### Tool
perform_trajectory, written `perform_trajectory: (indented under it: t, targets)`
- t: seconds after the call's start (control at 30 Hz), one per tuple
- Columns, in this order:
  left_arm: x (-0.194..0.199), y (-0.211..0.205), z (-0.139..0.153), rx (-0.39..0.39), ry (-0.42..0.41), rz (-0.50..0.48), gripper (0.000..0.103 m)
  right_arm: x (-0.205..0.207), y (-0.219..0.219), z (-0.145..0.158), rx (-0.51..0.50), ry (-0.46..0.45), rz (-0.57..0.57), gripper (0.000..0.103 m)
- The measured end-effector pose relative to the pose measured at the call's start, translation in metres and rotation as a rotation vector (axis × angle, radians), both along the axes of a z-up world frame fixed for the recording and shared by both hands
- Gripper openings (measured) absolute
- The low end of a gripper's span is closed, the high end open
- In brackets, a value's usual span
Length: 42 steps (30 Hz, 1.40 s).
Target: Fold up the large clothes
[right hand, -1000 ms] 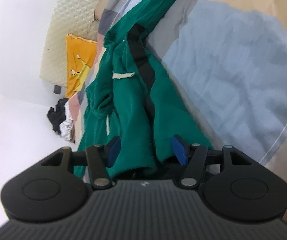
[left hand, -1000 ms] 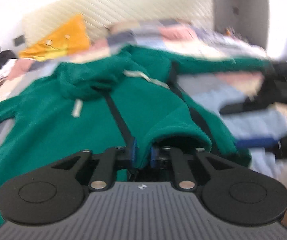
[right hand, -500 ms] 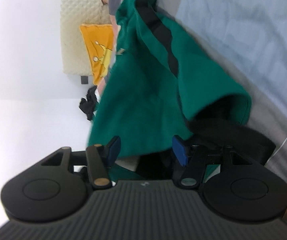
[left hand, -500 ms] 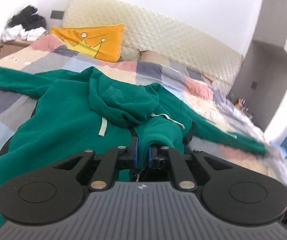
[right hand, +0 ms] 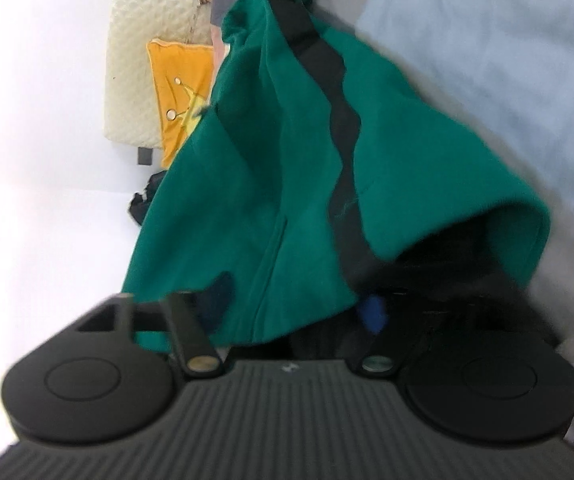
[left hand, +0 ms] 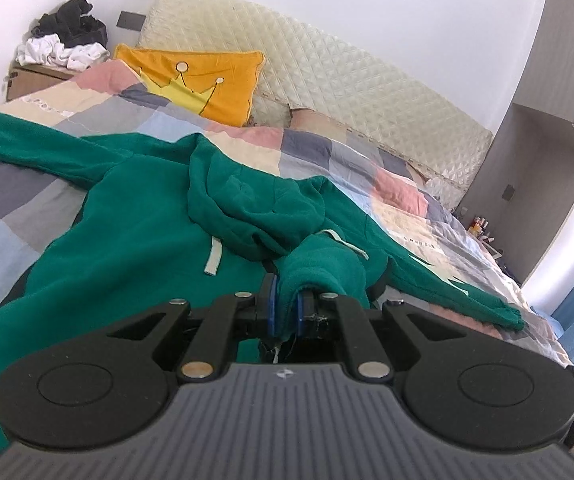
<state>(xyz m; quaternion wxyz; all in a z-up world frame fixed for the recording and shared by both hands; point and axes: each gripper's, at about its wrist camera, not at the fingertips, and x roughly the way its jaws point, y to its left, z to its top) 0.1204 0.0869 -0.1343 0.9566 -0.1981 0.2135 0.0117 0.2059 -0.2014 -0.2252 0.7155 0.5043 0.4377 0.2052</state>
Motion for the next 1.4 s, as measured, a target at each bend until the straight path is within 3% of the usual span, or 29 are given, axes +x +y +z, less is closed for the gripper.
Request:
perform_trajectory:
  t: [0.07,0.13,0.37,0.57,0.67,0.77,0.9,1.1,1.3,1.4]
  targets:
    - [-0.002,-0.002,0.003,0.014,-0.008,-0.006,0.011,0.000,-0.007,0.005,-0.030,-0.017,-0.027,0.014]
    - [-0.004,-0.007,0.006,0.033,-0.009,-0.012,0.011,-0.003,-0.012,0.014,-0.048,-0.050,-0.048,0.008]
    - [-0.022,-0.020,0.019,0.116,0.001,-0.055,0.011,-0.027,-0.045,0.072,-0.133,-0.236,-0.126,0.007]
    - [-0.048,-0.055,0.017,0.247,0.066,-0.170,0.011,-0.044,-0.074,0.102,-0.222,-0.301,-0.184,0.007]
    - [-0.054,-0.071,0.007,0.298,0.139,-0.220,0.011,-0.044,-0.077,0.093,-0.290,-0.238,-0.188,0.007]
    - [-0.052,-0.084,-0.005,0.348,0.219,-0.258,0.011,-0.040,-0.082,0.075,-0.324,-0.113,-0.185,0.007]
    - [-0.040,-0.088,-0.025,0.331,0.341,-0.287,0.011,-0.030,-0.080,0.056,-0.374,-0.009,-0.173,0.008]
    - [-0.028,-0.089,-0.043,0.357,0.413,-0.310,0.011,-0.032,-0.080,0.047,-0.396,0.050,-0.158,0.009]
    - [-0.030,-0.081,-0.034,0.327,0.412,-0.314,0.014,-0.045,-0.080,0.066,-0.453,0.000,-0.104,0.010]
    - [-0.037,-0.074,-0.027,0.275,0.412,-0.329,0.027,-0.051,-0.078,0.073,-0.497,0.025,-0.067,0.025]
